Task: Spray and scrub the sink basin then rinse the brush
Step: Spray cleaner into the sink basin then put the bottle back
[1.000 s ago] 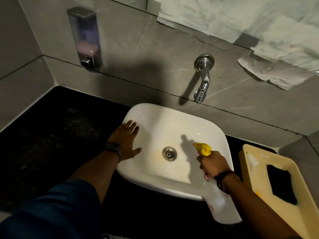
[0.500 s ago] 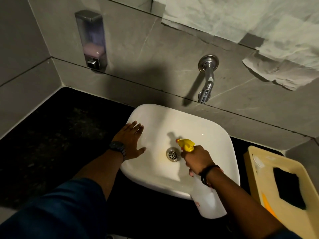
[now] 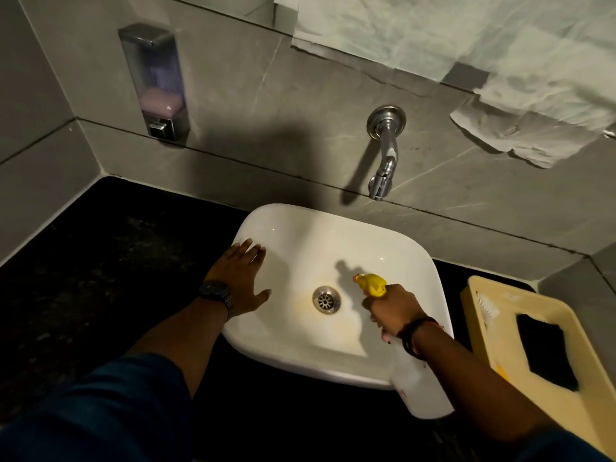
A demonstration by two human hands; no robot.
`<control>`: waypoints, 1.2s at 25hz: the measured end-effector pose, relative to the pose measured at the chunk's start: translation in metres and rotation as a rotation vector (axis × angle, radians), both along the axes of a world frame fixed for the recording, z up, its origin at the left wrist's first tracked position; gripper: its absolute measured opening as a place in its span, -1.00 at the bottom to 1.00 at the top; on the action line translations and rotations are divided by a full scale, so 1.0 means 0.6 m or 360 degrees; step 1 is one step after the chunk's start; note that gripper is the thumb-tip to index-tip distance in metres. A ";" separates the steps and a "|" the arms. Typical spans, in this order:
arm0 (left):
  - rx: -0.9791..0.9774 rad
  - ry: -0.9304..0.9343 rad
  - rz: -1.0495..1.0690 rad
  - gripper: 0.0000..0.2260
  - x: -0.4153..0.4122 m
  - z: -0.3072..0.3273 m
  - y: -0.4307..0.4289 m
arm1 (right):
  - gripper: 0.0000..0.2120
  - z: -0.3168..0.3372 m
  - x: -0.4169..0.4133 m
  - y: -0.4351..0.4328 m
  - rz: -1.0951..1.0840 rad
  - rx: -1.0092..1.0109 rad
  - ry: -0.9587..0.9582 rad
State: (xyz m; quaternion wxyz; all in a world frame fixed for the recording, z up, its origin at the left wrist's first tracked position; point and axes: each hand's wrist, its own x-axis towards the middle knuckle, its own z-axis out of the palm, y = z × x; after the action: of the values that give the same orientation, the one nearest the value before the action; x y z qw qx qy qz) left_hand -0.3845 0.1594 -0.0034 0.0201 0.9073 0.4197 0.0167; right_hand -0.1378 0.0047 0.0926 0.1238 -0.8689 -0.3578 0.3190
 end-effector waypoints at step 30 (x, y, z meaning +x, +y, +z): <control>-0.0264 -0.0461 -0.0575 -0.35 0.640 -0.027 -0.234 | -0.63 -0.138 0.552 -0.388 -0.1795 0.1739 -0.0489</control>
State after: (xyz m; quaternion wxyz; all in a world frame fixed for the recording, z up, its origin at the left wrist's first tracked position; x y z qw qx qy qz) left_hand -0.0005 0.0192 -0.0194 0.1571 0.9510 0.2432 0.1083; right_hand 0.1931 -0.2280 0.0098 0.6239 -0.7695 0.0169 -0.1353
